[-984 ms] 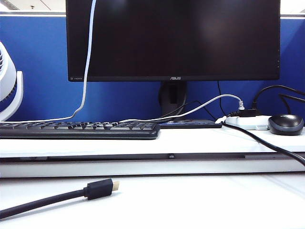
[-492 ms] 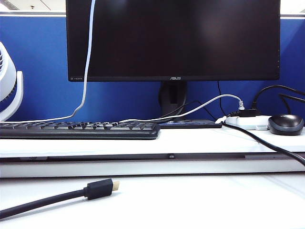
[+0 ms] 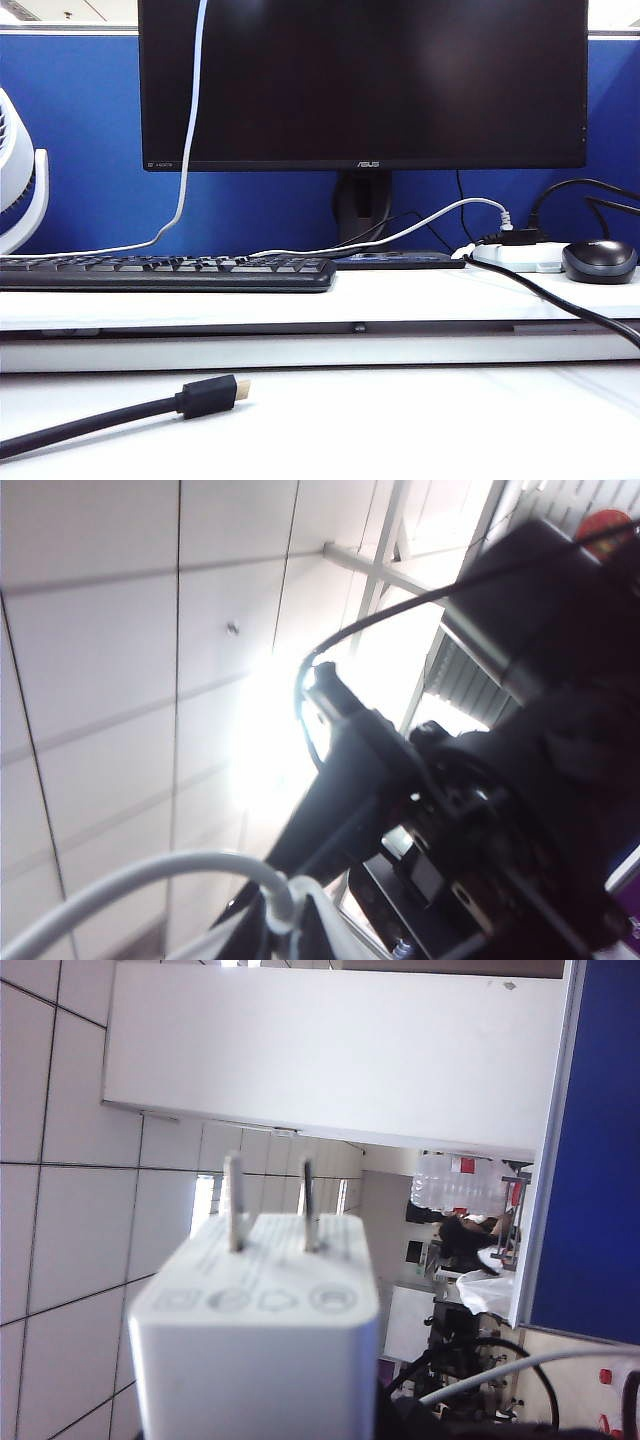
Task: Pick up the Type-C charging cable and the charging base, insert one end of the Type-C charger into the corresponding slot on the base, and finally place the plugged-in charger back on the table.
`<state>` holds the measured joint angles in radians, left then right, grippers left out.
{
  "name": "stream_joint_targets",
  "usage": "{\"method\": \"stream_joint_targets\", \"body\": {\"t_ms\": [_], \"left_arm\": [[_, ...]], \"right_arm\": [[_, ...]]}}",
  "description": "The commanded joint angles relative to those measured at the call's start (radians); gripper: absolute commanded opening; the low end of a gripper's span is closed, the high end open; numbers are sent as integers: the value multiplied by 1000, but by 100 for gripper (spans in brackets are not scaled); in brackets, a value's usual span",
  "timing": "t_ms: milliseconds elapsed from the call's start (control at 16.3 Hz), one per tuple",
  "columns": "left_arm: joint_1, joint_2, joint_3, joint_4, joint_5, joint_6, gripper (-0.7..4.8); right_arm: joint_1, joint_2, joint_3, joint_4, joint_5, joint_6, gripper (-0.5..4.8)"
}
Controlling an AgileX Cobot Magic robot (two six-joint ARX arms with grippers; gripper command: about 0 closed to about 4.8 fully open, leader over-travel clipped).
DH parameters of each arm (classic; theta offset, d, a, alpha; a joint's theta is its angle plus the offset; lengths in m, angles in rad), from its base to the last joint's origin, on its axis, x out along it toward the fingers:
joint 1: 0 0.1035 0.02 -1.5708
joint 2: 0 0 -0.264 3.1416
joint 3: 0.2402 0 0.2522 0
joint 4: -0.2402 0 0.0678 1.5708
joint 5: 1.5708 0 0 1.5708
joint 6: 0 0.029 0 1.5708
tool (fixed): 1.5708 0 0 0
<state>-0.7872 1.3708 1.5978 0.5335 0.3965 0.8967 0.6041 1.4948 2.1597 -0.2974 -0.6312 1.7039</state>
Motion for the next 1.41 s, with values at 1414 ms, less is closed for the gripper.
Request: {"method": "stream_joint_targets", "body": {"t_ms": [1414], "left_arm": [[21, 32, -5, -76, -101, 99, -5]], "right_arm": [[47, -16, 9, 175, -93, 114, -6]]}}
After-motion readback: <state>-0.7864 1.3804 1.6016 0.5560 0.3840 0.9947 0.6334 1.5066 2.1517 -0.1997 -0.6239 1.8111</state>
